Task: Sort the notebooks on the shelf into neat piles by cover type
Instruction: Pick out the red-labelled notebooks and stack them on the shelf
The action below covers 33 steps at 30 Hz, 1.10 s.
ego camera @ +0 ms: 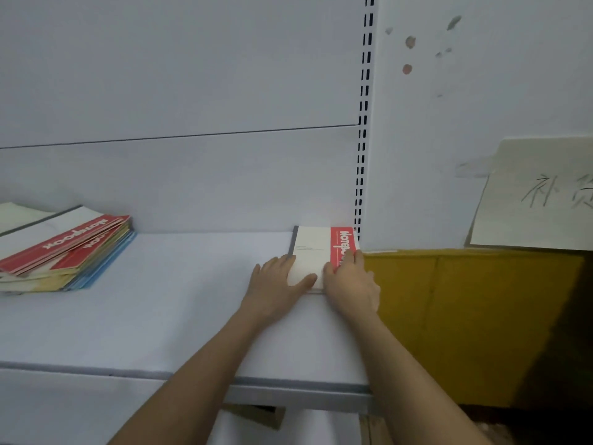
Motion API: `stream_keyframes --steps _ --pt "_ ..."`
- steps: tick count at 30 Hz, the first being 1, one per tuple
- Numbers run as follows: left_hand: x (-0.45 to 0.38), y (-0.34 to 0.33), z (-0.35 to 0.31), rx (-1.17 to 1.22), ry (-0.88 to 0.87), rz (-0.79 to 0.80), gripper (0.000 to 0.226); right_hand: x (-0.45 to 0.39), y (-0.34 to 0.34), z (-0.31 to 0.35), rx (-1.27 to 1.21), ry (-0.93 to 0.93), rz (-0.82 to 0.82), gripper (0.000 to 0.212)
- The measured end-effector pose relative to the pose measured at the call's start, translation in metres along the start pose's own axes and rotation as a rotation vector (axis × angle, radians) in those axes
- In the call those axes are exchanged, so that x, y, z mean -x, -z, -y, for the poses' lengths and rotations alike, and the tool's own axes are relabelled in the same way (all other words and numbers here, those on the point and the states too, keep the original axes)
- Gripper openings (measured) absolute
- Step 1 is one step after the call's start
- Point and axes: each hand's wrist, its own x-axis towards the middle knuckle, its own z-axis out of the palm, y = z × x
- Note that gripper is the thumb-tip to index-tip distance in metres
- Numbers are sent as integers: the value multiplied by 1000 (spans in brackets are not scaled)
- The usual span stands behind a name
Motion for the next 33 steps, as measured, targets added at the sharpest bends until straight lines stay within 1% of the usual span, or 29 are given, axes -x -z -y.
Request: stream_keyframes --steps 3,6,9,11,13,15,18,22,26,29,31,33 --pt "0 0 -4 42 -8 -104 57 -3 -3 -2 -47 -5 -40 60" --pt "4 0 -2 83 -2 -106 52 1 1 0 -107 -32 -69 62" --pt "22 6 -3 40 30 -229 44 12 10 4 -104 4 -206 58" --pt "44 13 -1 0 19 -228 45 24 15 7 -26 98 -312 54" --pt "66 26 14 -15 27 -149 50 39 15 16 62 280 -337 52" --pt "80 52 45 -19 52 -83 55 55 14 40 62 419 -270 51" --pt "104 106 106 -54 97 -80 60 83 7 104 28 530 -113 53" --pt "146 182 198 -110 160 -117 63 128 -19 222 53 599 95 54" --pt "193 239 294 -169 210 -163 63 171 -53 329 111 641 280 54" --pt "207 273 356 -196 256 -161 64 189 -74 386 133 678 351 48" --pt "208 289 385 -216 269 -156 67 192 -87 411 157 695 373 50" --pt "200 301 408 -210 284 -169 64 190 -98 427 167 695 386 53"
